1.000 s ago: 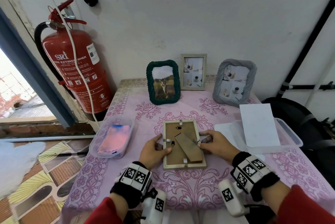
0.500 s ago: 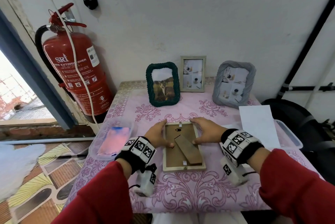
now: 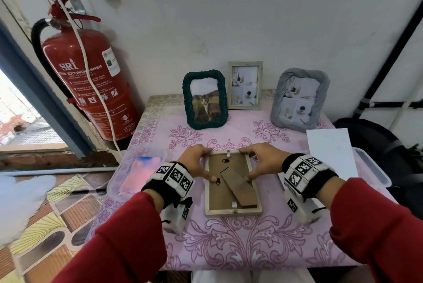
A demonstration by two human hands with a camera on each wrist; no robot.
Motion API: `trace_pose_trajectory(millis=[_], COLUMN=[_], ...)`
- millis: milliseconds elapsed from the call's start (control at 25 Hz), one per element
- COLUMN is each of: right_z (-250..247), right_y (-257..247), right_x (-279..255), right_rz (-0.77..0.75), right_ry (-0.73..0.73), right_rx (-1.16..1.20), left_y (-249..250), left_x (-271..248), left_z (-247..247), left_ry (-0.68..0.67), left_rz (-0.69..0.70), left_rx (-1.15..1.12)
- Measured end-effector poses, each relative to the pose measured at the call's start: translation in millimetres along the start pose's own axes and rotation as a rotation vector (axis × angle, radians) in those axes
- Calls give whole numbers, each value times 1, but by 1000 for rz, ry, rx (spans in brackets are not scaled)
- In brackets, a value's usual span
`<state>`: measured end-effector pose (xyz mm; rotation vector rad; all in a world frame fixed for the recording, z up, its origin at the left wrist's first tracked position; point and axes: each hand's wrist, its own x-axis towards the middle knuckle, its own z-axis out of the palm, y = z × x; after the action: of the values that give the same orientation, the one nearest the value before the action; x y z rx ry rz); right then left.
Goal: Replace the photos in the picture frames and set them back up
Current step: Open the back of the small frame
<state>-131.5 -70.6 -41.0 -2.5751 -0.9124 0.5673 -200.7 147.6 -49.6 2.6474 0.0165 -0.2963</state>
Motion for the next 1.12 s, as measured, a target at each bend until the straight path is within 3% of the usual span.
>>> trace_pose_trajectory(millis=[320,1120], right_z=[4,9], right_y=[5,9], right_x=[-2,-3], right_rz=[-8,15], right_ry=[-2,23], right_rx=[24,170], left_y=[-12,-19], left_x=[-3,-1], left_z=[4,11], left_ry=[33,52], left_rz=[42,84], left_rx=[-121,-127])
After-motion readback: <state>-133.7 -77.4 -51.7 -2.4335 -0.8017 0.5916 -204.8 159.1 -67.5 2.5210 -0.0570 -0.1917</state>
